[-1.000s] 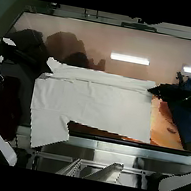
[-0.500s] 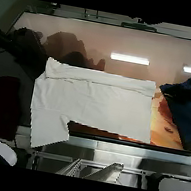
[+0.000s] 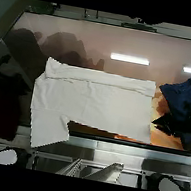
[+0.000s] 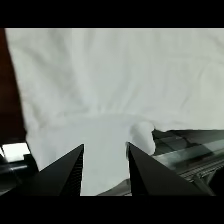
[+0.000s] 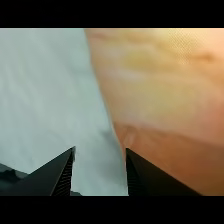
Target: Fold the shirts.
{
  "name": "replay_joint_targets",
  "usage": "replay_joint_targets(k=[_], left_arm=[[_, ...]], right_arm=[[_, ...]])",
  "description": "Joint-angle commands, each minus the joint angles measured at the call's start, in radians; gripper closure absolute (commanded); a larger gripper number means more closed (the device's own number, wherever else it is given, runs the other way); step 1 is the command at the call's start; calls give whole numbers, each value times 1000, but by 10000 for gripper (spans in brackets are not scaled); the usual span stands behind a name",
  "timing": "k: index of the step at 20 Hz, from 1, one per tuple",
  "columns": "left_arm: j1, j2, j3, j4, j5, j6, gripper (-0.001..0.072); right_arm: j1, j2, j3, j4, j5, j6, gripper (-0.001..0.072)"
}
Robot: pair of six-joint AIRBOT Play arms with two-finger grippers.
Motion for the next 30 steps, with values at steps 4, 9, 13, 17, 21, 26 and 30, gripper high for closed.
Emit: replay_joint_targets(k=[4,9,13,17,21,26,30], left_arm=[[157,227,-344,3,66,6,418],[174,269,-385,138,59,6,417],[107,167,-385,158,53,7,418],[58,48,-385,161,108,18,418],[59,3,-385,224,171,15,418],[50,-36,-385,-62,207,167,418],[9,-37,-385,-76,177,179,419]], right_arm=[[9,30,-168,-13,-74,-42,331],[37,30,-169,82,-91,-114,334],[38,30,-169,122,-89,-140,336],[39,30,-169,126,-86,-140,353],[39,30,-169,126,-87,-140,353],[39,30,-169,136,-76,-140,353],[38,30,-169,135,-53,-140,353]])
